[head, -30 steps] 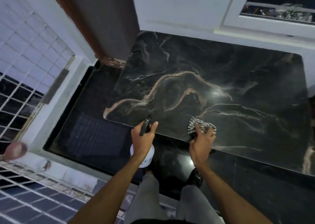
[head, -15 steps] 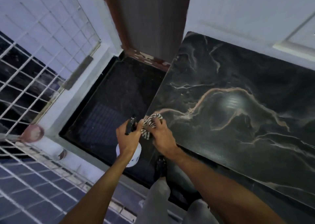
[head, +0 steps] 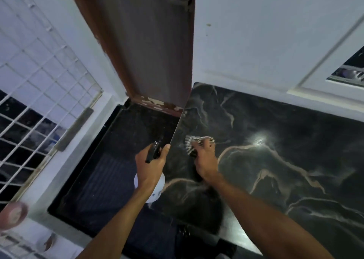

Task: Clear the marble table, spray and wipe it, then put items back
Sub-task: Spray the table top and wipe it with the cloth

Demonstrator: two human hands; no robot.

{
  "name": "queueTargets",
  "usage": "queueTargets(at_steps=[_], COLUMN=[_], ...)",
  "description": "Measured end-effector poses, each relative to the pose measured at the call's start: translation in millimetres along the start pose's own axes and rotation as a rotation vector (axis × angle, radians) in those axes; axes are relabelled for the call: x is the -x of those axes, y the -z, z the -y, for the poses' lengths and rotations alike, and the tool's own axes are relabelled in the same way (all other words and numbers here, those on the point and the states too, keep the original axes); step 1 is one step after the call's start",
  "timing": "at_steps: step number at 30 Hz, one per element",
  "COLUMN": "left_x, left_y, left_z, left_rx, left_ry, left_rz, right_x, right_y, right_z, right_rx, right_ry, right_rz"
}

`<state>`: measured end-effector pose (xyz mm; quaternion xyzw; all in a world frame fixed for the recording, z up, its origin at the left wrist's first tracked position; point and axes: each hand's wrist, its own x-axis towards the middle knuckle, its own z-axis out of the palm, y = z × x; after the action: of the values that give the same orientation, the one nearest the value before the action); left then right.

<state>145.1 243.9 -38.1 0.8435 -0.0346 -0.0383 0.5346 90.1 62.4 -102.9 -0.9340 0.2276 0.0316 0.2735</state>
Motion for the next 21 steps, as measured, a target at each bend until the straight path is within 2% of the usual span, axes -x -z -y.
queueTargets(at_steps=[3, 4, 7, 8, 11, 12, 13, 15, 16, 19, 21], left_x=[-14.1, -18.1, -26.9, -27.9, -29.5, -31.0, -34.3, -43.5, -48.6, -68.9, -86.5], left_y=[-33.9, -44.3, -72.0, -80.0, -100.1, -105.6, -110.5, -118.5, -120.8, -125.8, -127.9], left_z=[-21.0, -25.7, -35.2, -37.3, -43.5, -45.3, -45.7, -44.7, -45.7, -48.6, -51.8], left_rx=[-0.015, -0.004, 0.032, 0.031, 0.003, -0.002, -0.012, -0.02, -0.015, -0.008, -0.002], left_ry=[-0.05, -0.044, -0.037, -0.038, -0.061, -0.071, -0.065, -0.018, 0.003, 0.019, 0.008], left_rz=[0.019, 0.023, 0.004, 0.0, 0.004, 0.006, 0.01, 0.011, 0.004, 0.017, 0.043], right_x=[-11.8, -25.4, -67.3, -73.9, -81.0, -89.5, -103.3, -129.4, -136.1, -138.7, -153.7], right_y=[5.5, 13.8, 34.4, 35.6, 27.9, 30.9, 36.9, 47.5, 48.6, 45.9, 49.2], right_z=[-11.6, -21.1, -49.6, -49.6, -42.1, -44.6, -49.2, -58.9, -60.7, -62.4, -64.4], right_rx=[0.074, 0.064, -0.03, -0.014, 0.112, 0.136, 0.122, 0.06, 0.065, 0.114, 0.067], right_ry=[0.306, 0.291, -0.024, -0.005, 0.419, 0.493, 0.455, 0.223, 0.165, 0.298, 0.27], right_rz=[0.123, 0.102, -0.053, -0.064, 0.082, 0.103, 0.085, 0.01, -0.013, 0.041, 0.012])
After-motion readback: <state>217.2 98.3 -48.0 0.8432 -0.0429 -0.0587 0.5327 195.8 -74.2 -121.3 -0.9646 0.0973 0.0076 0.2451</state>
